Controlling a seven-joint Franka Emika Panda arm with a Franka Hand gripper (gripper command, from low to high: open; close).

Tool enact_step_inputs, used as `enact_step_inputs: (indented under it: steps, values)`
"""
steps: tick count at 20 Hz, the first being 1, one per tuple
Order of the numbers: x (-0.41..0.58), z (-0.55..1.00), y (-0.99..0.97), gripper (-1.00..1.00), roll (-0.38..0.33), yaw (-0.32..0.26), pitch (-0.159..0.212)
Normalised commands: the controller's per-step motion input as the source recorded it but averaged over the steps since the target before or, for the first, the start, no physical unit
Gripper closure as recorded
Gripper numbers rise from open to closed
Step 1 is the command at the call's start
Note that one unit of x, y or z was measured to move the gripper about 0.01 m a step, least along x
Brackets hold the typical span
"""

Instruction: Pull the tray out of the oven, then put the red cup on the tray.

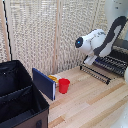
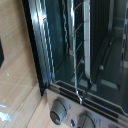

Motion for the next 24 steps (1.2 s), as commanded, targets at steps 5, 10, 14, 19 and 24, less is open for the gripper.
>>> enact_step_inputs:
  steps: [5, 10, 14, 19, 24]
  values:
    - [0.107, -0.08, -0.63, -1.00, -0.032, 0.043, 0.006]
    - [0.122, -0.16, -0.52, -1.00, -0.111, 0.024, 0.015]
    - [0.154, -0.17, -0.24, -1.00, -0.078, 0.005, 0.042]
    - [0.051, -0.08, -0.09, 1.00, -0.051, 0.000, 0.012]
    - [0.000, -0.01, 0.03, 1.00, -0.127, -0.011, 0.000]
